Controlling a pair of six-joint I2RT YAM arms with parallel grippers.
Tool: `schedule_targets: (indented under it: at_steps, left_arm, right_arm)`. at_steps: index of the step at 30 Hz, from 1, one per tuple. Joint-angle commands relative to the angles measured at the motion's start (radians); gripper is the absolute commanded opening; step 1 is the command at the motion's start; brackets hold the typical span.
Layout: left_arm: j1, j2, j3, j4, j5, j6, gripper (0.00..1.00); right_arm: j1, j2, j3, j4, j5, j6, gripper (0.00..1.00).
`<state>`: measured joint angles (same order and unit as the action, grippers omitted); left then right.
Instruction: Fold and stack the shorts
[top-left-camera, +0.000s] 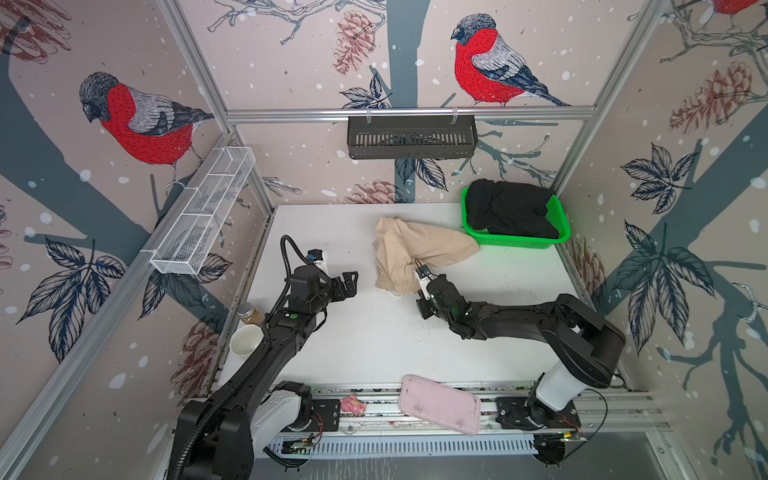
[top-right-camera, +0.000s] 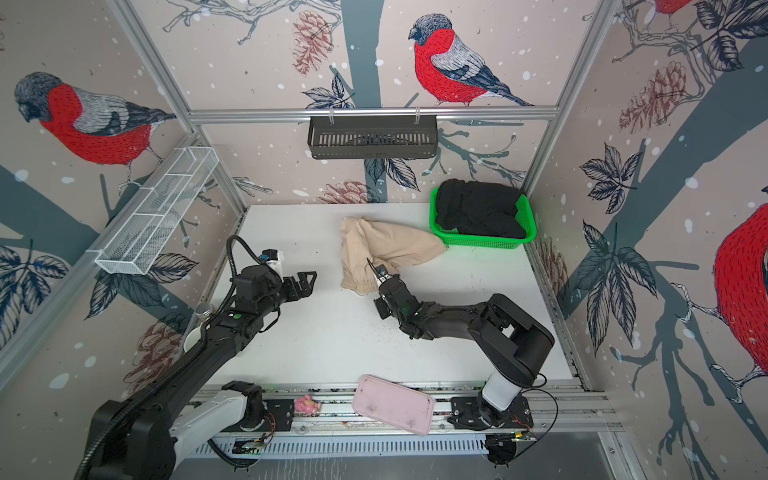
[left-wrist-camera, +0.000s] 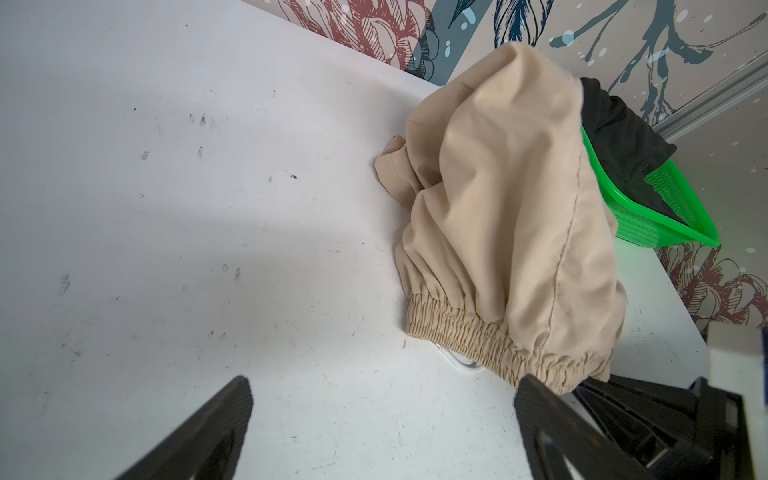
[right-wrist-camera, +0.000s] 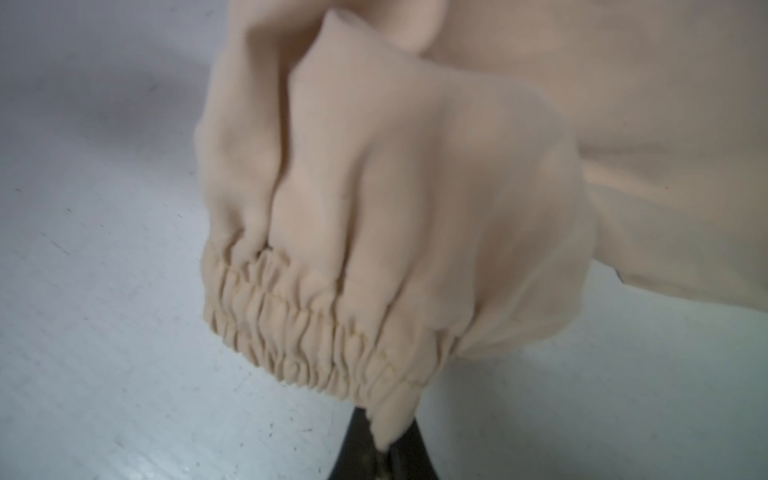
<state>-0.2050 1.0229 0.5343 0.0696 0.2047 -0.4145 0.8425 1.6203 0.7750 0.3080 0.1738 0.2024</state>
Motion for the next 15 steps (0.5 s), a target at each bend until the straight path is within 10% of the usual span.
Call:
schedule_targets:
  at_steps: [1,15]
  left_arm:
    - [-0.024,0.002,0.000,0.071,0.030,0.046,0.99]
    - [-0.353,0.256,0.024,0.211,-0.092,0.463,0.99]
  right_arm:
    - [-0.066,-0.060,0.104,-0.255,-0.171,-0.037,0.01]
    - [-0.387,-0.094,0.313,-0.576,-0.561,-0.084,0.01]
